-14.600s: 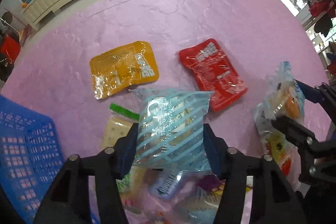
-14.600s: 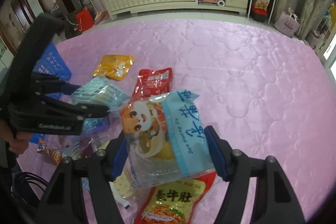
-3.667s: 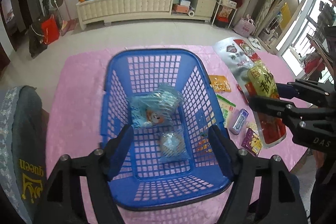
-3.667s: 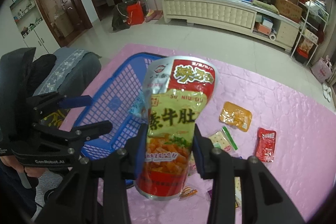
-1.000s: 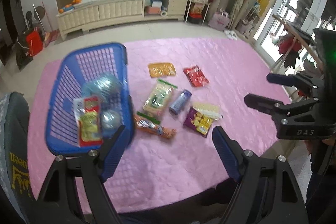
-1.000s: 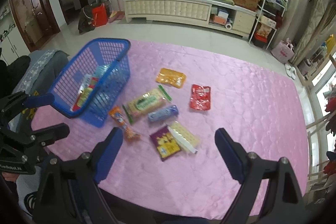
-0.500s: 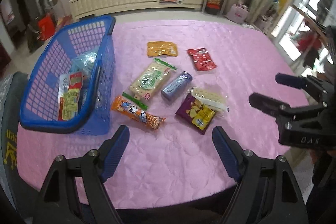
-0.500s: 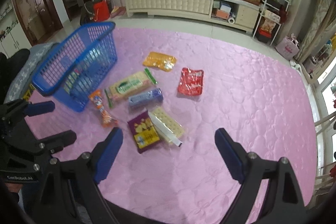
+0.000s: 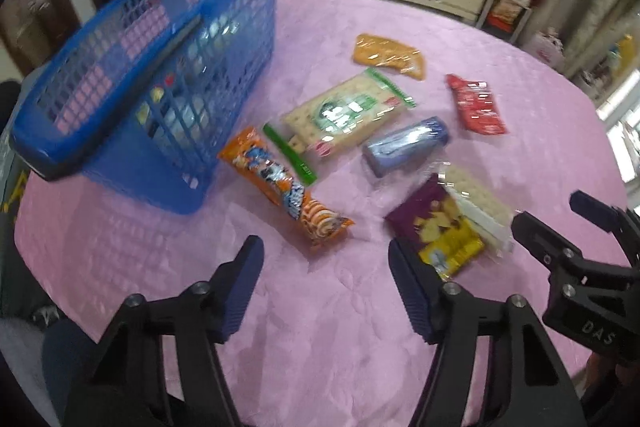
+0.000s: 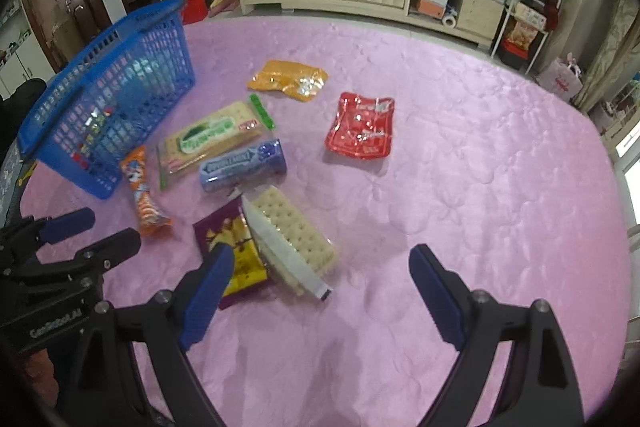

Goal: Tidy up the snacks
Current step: 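Grasp the orange cartoon snack stick with the left tool while the right tool grasps the purple chip bag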

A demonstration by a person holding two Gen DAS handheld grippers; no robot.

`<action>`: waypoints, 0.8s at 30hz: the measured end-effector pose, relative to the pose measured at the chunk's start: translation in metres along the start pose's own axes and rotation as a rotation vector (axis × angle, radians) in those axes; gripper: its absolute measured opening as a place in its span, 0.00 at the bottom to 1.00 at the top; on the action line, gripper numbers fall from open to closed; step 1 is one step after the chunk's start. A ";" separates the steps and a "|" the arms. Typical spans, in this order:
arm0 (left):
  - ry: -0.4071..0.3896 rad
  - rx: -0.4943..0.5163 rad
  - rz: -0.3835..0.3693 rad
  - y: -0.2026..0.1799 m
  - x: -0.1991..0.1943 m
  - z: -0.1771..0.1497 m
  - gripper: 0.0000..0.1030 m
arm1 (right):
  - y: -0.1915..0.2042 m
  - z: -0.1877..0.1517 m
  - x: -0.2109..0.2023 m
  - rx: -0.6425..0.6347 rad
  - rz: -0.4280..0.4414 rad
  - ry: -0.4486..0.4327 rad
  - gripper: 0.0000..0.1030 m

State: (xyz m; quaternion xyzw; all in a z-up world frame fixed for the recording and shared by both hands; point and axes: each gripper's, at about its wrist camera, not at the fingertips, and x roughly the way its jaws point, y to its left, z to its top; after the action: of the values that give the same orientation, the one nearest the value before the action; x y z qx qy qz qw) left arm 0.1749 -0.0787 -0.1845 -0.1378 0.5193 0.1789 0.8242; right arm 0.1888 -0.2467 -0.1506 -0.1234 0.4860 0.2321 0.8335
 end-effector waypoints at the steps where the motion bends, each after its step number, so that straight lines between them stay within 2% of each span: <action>1: 0.003 -0.014 0.007 0.001 0.004 0.001 0.60 | 0.000 0.000 0.005 -0.001 0.003 0.004 0.89; 6: -0.012 -0.064 0.025 0.010 0.019 0.009 0.60 | -0.002 -0.001 0.022 -0.001 0.027 -0.001 0.89; 11: 0.019 -0.088 0.046 0.012 0.040 0.020 0.60 | -0.008 0.000 0.028 0.021 0.043 -0.013 0.89; 12: 0.025 -0.094 0.042 0.013 0.044 0.021 0.56 | -0.008 0.000 0.028 0.023 0.044 -0.016 0.89; 13: 0.033 -0.099 0.040 0.013 0.048 0.023 0.44 | -0.009 0.000 0.027 0.025 0.046 -0.018 0.89; 14: 0.049 -0.097 0.035 0.013 0.051 0.023 0.38 | -0.010 -0.001 0.026 0.027 0.047 -0.021 0.89; 16: 0.052 -0.055 0.069 0.008 0.052 0.023 0.23 | -0.012 -0.002 0.025 0.030 0.049 -0.019 0.89; 24: 0.050 0.086 -0.006 0.000 0.035 -0.005 0.22 | -0.011 -0.015 0.015 0.018 0.068 0.002 0.89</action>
State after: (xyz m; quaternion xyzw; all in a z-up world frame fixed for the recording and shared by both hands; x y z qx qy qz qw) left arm 0.1849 -0.0757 -0.2181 -0.1085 0.5466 0.1504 0.8166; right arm 0.1895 -0.2581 -0.1709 -0.0995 0.4926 0.2558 0.8258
